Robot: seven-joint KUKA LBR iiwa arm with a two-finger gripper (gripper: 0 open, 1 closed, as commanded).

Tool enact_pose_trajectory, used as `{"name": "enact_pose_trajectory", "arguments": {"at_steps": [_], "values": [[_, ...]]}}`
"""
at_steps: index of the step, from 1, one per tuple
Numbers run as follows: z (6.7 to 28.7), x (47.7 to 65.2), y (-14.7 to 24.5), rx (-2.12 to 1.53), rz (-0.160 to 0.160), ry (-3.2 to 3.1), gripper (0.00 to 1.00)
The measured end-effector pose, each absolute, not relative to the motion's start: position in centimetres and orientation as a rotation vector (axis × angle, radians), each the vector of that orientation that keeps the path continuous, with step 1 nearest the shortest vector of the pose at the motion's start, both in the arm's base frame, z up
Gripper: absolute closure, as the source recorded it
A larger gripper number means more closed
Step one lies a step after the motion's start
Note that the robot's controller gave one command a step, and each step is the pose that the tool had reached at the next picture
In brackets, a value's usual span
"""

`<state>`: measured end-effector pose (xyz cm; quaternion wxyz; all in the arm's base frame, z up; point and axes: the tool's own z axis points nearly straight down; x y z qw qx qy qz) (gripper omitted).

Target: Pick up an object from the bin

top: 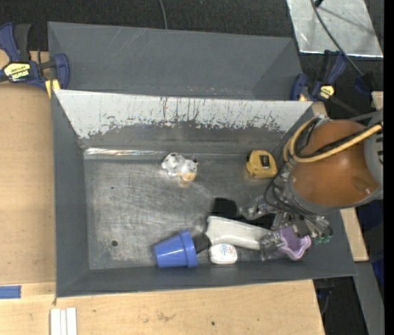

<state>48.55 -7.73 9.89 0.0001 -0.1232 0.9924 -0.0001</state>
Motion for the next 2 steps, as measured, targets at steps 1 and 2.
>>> {"name": "enact_pose_trajectory", "arguments": {"at_steps": [1, 2], "values": [[10.9, 48.6, -7.7, -0.387, -0.001, 3.116, 1.0], [12.1, 48.5, -7.7, -0.388, 0.001, 3.119, 1.0]]}}
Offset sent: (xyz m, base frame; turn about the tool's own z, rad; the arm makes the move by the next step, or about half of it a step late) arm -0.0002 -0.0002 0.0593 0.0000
